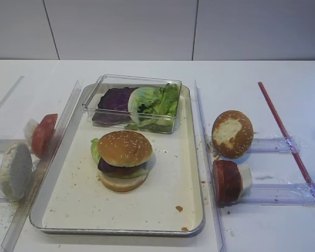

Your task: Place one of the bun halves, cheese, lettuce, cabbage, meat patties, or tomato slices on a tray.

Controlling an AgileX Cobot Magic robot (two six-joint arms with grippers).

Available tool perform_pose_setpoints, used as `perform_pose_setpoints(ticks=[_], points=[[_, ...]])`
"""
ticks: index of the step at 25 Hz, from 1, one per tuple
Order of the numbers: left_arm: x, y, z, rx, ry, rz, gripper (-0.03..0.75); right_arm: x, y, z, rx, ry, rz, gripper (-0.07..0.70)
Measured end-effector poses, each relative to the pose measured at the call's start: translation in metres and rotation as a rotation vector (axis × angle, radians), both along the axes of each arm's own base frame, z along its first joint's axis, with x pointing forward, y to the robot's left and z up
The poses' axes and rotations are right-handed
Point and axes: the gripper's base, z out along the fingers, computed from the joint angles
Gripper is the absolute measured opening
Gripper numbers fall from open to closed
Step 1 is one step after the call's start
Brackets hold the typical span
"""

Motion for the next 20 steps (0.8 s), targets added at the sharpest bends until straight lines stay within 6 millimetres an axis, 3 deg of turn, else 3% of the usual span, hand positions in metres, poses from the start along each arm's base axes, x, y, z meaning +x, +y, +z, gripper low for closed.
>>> perform_pose_setpoints(ticks=[12, 20], points=[[0.0, 0.0, 0.0, 0.0, 0.0, 0.0, 0.359, -0.132, -0.006, -0.008, -0.013, -0.305, 0.017, 0.447], [0.0, 0.0, 0.0, 0.0, 0.0, 0.0, 0.359, -0.191, -0.008, -0.035, -0.009, -0.522, 0.018, 0.447]])
